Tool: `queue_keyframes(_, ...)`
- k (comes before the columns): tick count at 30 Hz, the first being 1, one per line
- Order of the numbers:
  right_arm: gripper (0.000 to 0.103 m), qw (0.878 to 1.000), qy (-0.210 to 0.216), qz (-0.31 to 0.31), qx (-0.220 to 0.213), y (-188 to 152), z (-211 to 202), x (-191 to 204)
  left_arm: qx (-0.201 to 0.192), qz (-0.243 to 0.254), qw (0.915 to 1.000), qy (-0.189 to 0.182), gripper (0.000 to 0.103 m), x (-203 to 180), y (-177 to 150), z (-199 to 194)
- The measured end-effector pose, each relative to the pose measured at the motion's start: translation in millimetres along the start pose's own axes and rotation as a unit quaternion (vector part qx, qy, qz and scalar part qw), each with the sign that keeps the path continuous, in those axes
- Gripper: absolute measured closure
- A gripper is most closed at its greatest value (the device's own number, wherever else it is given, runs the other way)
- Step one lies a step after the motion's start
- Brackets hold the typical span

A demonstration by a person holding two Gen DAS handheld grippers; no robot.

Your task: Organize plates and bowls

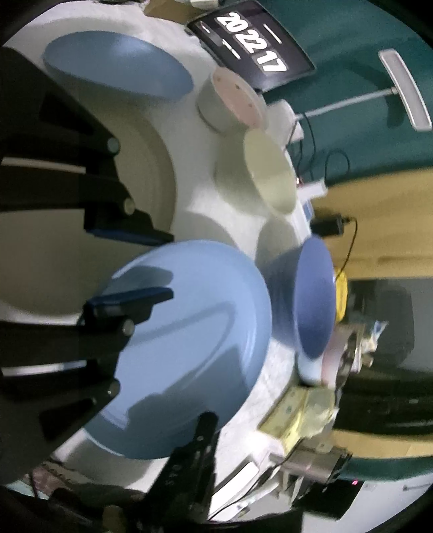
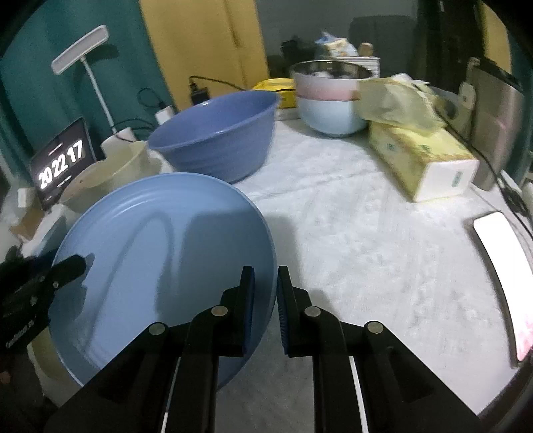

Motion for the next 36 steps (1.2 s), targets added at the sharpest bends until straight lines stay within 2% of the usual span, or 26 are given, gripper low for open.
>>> queue_keyframes(7,0.088,0.999,-0.035,0.017,0.003,-4.1,-5.9,-30.3,0.028,0.034,0.9987,-0.025,0.077,-32.2,-10.0,11.3)
queue_keyframes(13,0.085,0.999,-0.048,0.022,-0.003,-1.8,-6.1,-36.5,0.039,0.029,0.9985,-0.026,0.074,-28.4,-8.6,18.4)
queue_keyframes(14,0.08,0.998,-0.051,0.021,-0.009,0.5,-8.6,-35.2,0.036,0.027,0.9987,-0.022,0.073,-26.6,-7.3,17.6)
queue_keyframes(15,0.073,0.998,-0.054,0.017,-0.015,3.1,-11.5,-32.9,0.032,0.025,0.999,-0.019,0.072,-24.8,-5.8,17.0)
queue_keyframes(17,0.07,0.998,-0.055,0.014,-0.024,6.8,-16.4,-28.6,0.025,0.018,0.9994,-0.017,0.071,-17.9,-4.0,13.0)
queue_keyframes(21,0.07,0.998,-0.055,0.0,-0.032,14.5,-23.0,-15.4,0.009,-0.002,0.9999,-0.011,0.068,0.5,-1.5,3.7)
queue_keyframes(23,0.07,0.998,-0.046,-0.009,-0.033,16.9,-24.5,-4.6,0.002,-0.014,0.9999,-0.009,0.06,11.0,-1.5,-1.4)
queue_keyframes(25,0.07,0.999,-0.037,-0.021,-0.032,17.8,-23.8,8.2,-0.002,-0.025,0.9996,-0.01,0.058,21.0,-3.0,-5.1)
queue_keyframes(36,0.07,0.998,-0.003,-0.067,-0.014,9.8,-9.9,68.7,-0.014,-0.07,0.9974,0.005,0.058,70.7,-23.7,-22.8)
Point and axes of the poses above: each gripper's, at about its wrist camera, not at the fingertips, and z roughly the way its jaws point, x to its left, y to its top, the point moved 6 cm from there along z, roughly the way its jaws point, and after that the axes turned 11 degrees about y, right-handed, at the moved point
